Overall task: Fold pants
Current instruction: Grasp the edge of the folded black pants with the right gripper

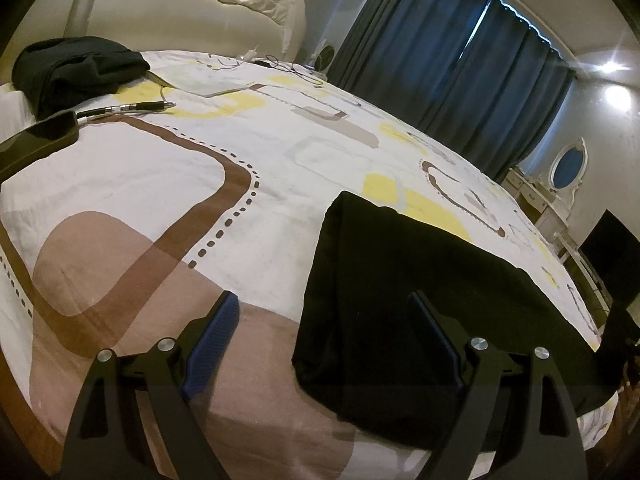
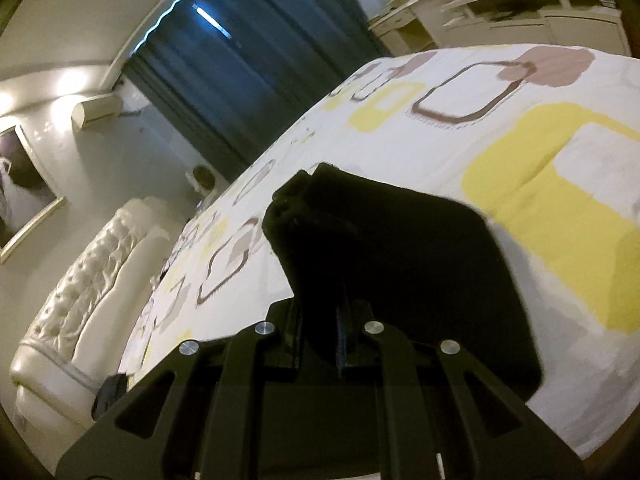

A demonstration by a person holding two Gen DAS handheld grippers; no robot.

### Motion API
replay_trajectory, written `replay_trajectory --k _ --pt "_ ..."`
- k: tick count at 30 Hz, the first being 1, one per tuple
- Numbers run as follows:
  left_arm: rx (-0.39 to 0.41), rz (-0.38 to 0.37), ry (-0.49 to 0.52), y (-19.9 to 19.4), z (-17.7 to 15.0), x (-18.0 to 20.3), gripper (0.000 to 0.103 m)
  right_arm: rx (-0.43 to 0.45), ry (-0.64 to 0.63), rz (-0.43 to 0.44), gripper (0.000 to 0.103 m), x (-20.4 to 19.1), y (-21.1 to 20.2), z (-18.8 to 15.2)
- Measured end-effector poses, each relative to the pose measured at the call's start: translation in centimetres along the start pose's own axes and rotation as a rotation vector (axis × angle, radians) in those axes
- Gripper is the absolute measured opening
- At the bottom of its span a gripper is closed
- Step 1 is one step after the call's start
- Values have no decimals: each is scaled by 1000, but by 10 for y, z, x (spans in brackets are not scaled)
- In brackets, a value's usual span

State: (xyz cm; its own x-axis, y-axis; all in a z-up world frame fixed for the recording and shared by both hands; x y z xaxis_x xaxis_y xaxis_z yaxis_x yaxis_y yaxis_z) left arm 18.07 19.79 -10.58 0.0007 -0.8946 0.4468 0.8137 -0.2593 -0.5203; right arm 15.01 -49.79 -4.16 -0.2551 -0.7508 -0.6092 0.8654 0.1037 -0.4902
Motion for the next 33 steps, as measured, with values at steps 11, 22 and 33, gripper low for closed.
replay_trajectory --k 11,22,33 --pt "-1 3 13 0 -1 1 85 -80 -66 37 12 -39 21 -34" --pt "-1 3 19 0 -1 2 85 -162 -120 95 12 -82 41 -65" --pt "0 3 19 0 -2 2 85 -249 -183 130 12 -117 61 -106"
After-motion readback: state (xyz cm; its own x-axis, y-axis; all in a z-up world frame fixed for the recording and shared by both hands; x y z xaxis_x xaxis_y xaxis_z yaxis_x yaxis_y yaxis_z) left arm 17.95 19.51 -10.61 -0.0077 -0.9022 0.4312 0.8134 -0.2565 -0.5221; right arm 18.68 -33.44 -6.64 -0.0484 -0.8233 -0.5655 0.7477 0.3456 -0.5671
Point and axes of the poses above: each gripper's, at about its wrist camera, not at the fingertips, and y roughly the way its jaws point, x to its right, z to its top, the point moved 5 cm from there along y, roughly the way its jaws point, and after that the axes turned 6 degrees about -z, right-handed, at the moved point
